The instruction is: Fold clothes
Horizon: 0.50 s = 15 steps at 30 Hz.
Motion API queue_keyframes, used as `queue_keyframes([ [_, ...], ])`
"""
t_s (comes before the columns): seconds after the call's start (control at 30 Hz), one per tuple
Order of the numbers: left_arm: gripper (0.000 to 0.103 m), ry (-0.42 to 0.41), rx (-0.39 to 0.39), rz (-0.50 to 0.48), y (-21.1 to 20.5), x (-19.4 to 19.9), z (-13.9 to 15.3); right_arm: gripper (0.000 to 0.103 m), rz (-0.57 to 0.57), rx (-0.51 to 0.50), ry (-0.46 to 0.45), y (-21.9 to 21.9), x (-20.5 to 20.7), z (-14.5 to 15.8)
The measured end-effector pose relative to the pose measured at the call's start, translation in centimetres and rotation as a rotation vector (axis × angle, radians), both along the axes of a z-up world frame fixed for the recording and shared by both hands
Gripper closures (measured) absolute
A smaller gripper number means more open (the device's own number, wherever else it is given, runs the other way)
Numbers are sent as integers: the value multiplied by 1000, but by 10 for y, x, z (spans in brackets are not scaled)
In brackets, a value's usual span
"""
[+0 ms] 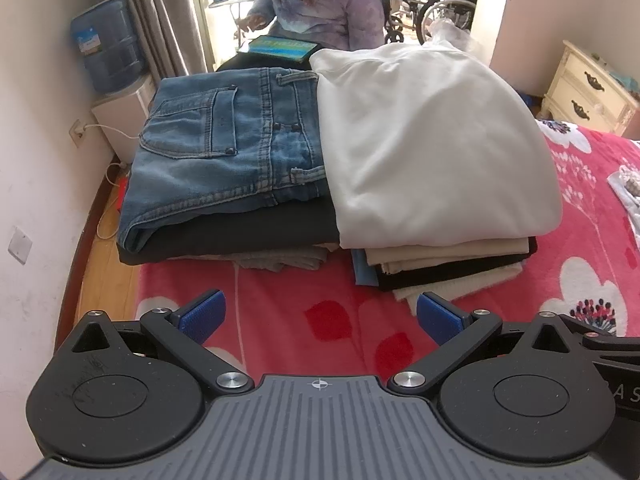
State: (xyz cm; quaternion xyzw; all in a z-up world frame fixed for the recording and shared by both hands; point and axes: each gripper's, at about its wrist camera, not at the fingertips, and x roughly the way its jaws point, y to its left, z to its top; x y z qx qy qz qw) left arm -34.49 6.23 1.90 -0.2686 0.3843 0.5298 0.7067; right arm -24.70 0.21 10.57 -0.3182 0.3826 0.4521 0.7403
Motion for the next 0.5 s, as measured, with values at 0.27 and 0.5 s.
queue_keyframes([
  [0.27, 0, -1, -6, 4, 1, -1, -2, 0, 2, -6, -2, 1, -1, -1],
  [0.5, 0, -5, -9, 11, 2, -2, -2, 0, 5, -9, -5, 2, -3, -2],
])
